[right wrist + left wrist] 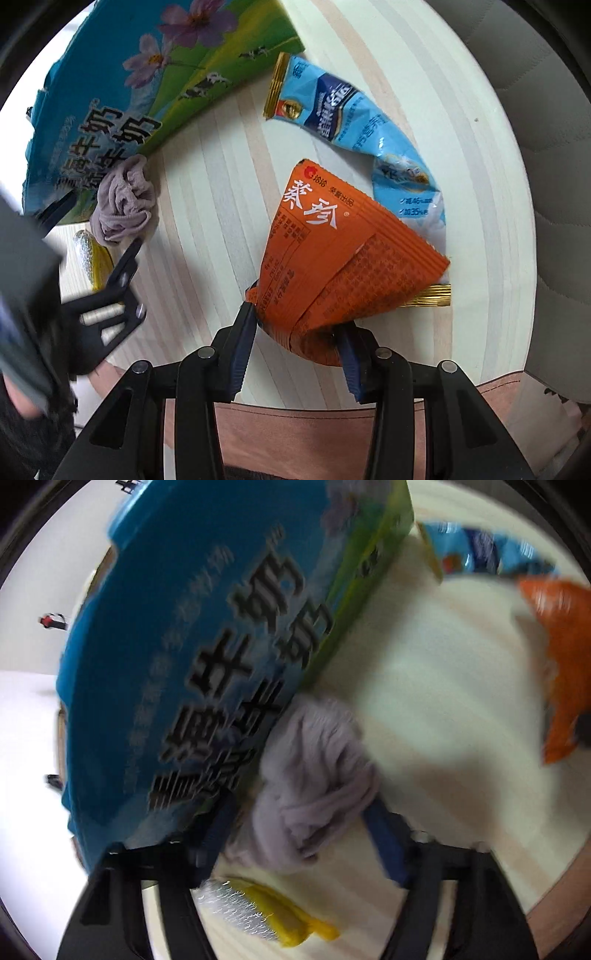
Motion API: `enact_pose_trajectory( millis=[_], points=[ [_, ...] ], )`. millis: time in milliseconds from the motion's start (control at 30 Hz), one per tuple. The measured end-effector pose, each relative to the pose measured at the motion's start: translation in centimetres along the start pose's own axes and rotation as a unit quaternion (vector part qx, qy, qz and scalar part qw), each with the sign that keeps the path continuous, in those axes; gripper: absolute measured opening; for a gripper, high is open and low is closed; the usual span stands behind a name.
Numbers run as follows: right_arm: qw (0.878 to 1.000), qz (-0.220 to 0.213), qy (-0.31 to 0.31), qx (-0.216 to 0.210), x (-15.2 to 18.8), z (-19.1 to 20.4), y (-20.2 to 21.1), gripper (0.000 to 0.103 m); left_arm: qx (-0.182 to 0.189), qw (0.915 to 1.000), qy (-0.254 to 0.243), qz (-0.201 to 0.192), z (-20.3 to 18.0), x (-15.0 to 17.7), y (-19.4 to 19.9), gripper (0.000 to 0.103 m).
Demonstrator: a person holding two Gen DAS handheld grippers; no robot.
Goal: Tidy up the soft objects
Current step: 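Grasp the orange snack bag with right gripper while left grasps lilac cloth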
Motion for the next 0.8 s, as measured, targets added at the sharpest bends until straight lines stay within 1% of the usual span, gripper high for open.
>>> enact_pose_trajectory(
  millis=[33,67,100,133,167,200,233,267,300,367,400,433,467,500,533,567,600,633,667,700,733,767,800],
  points=[
    [1.0,0.005,0.005,0.002,-0.1,0.6,-0.4,0.045,0.01,0.9997,0.016,0.016,0.1,-0.1,0.1,0.042],
    [1.0,0.008,0.008,0.003,-0.1,0.7,-0.5,0.045,0.018,0.9991,0.03,0.026,0.2,-0.1,0.1,0.038],
    [1.0,0.013,0.015,0.003,-0.1,0.9,-0.7,0.045,0.042,0.9971,0.055,0.029,0.3,0.0,0.3,0.037],
    [0.999,0.021,0.025,0.006,0.0,1.2,-0.8,0.045,0.079,0.9922,0.085,0.045,0.5,0.3,0.5,0.036],
    [0.999,0.027,0.036,0.01,0.2,1.5,-0.9,0.045,0.125,0.9812,0.127,0.074,0.7,0.9,0.6,0.036],
    [0.998,0.032,0.048,0.015,0.3,1.8,-0.9,0.045,0.166,0.9658,0.168,0.107,0.9,1.7,0.4,0.036],
    [0.998,0.036,0.056,0.018,0.3,2.0,-1.0,0.045,0.224,0.94,0.216,0.14,1.0,2.7,0.2,0.036],
    [0.996,0.044,0.07,0.026,0.5,2.4,-1.1,0.045,0.297,0.9014,0.268,0.166,1.0,3.9,0.0,0.036],
    [0.995,0.048,0.085,0.037,0.7,2.7,-1.1,0.045,0.339,0.8695,0.308,0.184,0.9,4.9,-0.2,0.036],
    [0.992,0.05,0.103,0.053,0.8,3.2,-1.1,0.045,0.383,0.8262,0.365,0.194,0.9,6.5,-0.4,0.036],
    [0.991,0.049,0.107,0.059,0.8,3.3,-1.1,0.045,0.393,0.8089,0.393,0.193,1.0,7.3,-0.5,0.037],
    [0.991,0.043,0.108,0.063,0.6,3.5,-1.0,0.045,0.396,0.7994,0.409,0.191,1.1,7.8,-0.6,0.038],
    [0.991,0.039,0.109,0.065,0.5,3.6,-0.9,0.046,0.4,0.7848,0.433,0.191,1.2,8.4,-0.7,0.038],
    [0.991,0.037,0.109,0.067,0.4,3.6,-1.0,0.046,0.403,0.7735,0.45,0.192,1.2,8.9,-0.8,0.038],
    [0.992,0.033,0.104,0.066,0.2,3.6,-0.7,0.047,0.406,0.7644,0.463,0.191,1.2,9.2,-0.6,0.039],
    [0.992,0.029,0.101,0.064,0.0,3.7,-0.5,0.049,0.406,0.7605,0.47,0.188,1.2,9.5,-0.3,0.039],
    [0.993,0.025,0.099,0.063,-0.2,3.7,-0.1,0.056,0.404,0.7649,0.468,0.183,1.1,9.4,0.1,0.043],
    [0.993,0.014,0.094,0.063,-0.5,3.8,0.6,0.069,0.395,0.775,0.461,0.177,1.0,9.3,0.7,0.049],
    [0.994,0.006,0.091,0.064,-0.7,3.8,1.0,0.076,0.375,0.7926,0.45,0.169,0.9,9.1,1.5,0.052],
    [0.994,-0.002,0.086,0.063,-0.9,3.9,1.4,0.082,0.366,0.8016,0.443,0.165,0.7,9.0,1.9,0.059],
    [0.995,-0.005,0.082,0.063,-1.2,4.2,1.5,0.082,0.354,0.8133,0.434,0.157,0.4,8.6,2.6,0.062],
    [0.995,-0.008,0.074,0.064,-1.4,4.2,1.7,0.082,0.346,0.8207,0.427,0.156,0.0,8.4,3.0,0.063],
    [0.996,-0.008,0.069,0.062,-1.5,4.0,1.8,0.082,0.343,0.8245,0.422,0.156,-0.6,8.2,3.3,0.063]
  ],
)
Point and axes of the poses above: each gripper's, at about its wrist camera, not at the fingertips, and y roughly against the way its jaws point, z to its left, x to its underside, the point moved 4 cm from there along -y, roughly the way its jaws point, and after that the axes turned 4 degrees about z, right-handed, at the moved point
